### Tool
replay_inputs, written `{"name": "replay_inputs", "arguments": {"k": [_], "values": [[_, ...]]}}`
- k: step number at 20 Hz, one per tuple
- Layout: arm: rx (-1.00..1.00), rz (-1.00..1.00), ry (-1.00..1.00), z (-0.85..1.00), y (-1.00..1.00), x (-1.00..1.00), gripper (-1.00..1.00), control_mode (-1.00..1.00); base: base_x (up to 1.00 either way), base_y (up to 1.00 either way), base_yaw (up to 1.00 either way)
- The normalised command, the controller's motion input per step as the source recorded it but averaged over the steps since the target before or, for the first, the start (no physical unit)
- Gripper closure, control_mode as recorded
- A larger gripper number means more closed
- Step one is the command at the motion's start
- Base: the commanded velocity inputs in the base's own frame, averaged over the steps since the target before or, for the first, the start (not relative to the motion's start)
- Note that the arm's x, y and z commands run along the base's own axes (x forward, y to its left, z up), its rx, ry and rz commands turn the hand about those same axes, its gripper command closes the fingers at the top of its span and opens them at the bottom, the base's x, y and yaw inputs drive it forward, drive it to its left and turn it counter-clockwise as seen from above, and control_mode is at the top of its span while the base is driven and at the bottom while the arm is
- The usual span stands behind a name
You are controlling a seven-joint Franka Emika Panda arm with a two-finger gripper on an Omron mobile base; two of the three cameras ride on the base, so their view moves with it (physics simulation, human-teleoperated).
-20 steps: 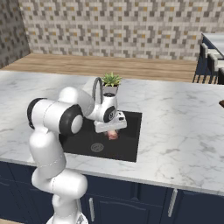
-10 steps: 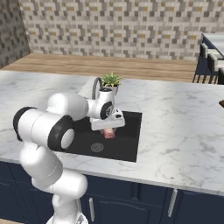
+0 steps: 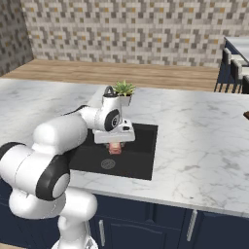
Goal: Pick up the dish brush and bar soap from the sink, and place them back in the cabinet, and close the cabinet door.
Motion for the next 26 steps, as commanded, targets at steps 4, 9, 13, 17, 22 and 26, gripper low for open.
{"name": "replay_inputs", "arguments": {"k": [4,9,13,17,22,26], "values": [[0.0,-0.08,-0.04,0.31,0.08,-0.5,1.0,-1.0,0.0,0.0,0.0],[0.0,-0.11,-0.02,0.34,0.3,-0.33,1.0,-1.0,0.0,0.0,0.0],[0.0,-0.13,-0.02,0.41,0.36,-0.16,1.0,-1.0,0.0,0.0,0.0],[0.0,-0.11,-0.03,0.42,0.33,-0.1,1.0,-1.0,0.0,0.0,0.0],[0.0,-0.04,-0.03,0.54,0.16,-0.16,1.0,-1.0,0.0,0.0,0.0],[0.0,-0.01,0.0,0.61,0.04,-0.12,1.0,-1.0,0.0,0.0,0.0]]}}
